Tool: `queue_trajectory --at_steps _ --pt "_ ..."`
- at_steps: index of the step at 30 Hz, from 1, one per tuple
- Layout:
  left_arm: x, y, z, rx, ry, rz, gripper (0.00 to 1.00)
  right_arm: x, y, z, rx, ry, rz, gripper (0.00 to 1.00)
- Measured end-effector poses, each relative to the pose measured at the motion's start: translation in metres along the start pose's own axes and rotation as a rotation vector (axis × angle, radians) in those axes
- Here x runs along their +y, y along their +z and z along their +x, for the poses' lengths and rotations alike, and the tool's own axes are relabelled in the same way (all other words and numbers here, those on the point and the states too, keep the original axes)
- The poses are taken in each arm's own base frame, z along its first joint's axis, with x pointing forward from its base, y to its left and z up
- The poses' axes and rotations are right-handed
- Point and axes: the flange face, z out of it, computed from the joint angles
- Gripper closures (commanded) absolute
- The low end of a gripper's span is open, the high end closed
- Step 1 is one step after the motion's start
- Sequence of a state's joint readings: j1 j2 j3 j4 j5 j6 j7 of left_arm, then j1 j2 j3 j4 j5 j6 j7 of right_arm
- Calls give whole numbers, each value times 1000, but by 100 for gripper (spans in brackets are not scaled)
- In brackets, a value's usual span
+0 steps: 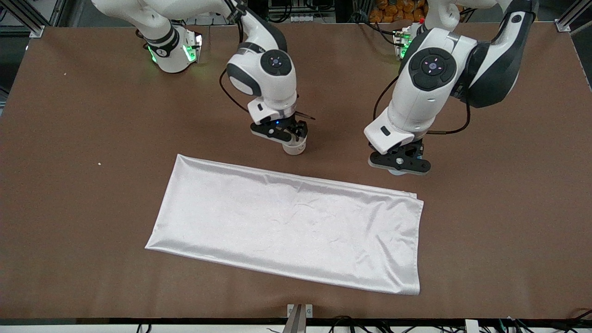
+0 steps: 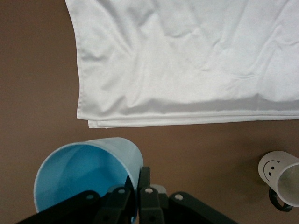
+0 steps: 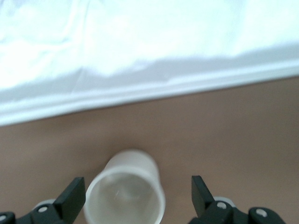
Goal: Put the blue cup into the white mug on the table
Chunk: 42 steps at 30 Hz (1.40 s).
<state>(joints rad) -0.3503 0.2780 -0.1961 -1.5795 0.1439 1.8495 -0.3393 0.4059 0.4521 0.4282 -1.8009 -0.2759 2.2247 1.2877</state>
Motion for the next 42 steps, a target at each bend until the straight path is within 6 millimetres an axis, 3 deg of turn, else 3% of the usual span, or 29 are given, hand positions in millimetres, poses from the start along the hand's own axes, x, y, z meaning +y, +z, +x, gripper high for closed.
queue_trajectory --at_steps 7,16,23,27,31,37,42 --pt "30 6 -6 -2 1 -3 100 58 8 93 -9 -97 -26 0" --pt "69 15 -13 6 42 -12 100 158 23 200 -36 -187 -43 0" --pt "116 29 -28 -3 32 -13 100 239 30 260 -50 -243 -42 0" --pt "150 41 -42 -9 33 0 100 265 29 276 -49 -270 -39 0" --pt "182 54 -56 -10 35 14 100 275 30 280 -64 -270 -48 0" --pt "226 74 -77 -16 21 14 100 274 25 271 -99 -282 -72 0" --pt "254 87 -95 -15 20 28 100 270 15 246 -116 -296 -84 0"
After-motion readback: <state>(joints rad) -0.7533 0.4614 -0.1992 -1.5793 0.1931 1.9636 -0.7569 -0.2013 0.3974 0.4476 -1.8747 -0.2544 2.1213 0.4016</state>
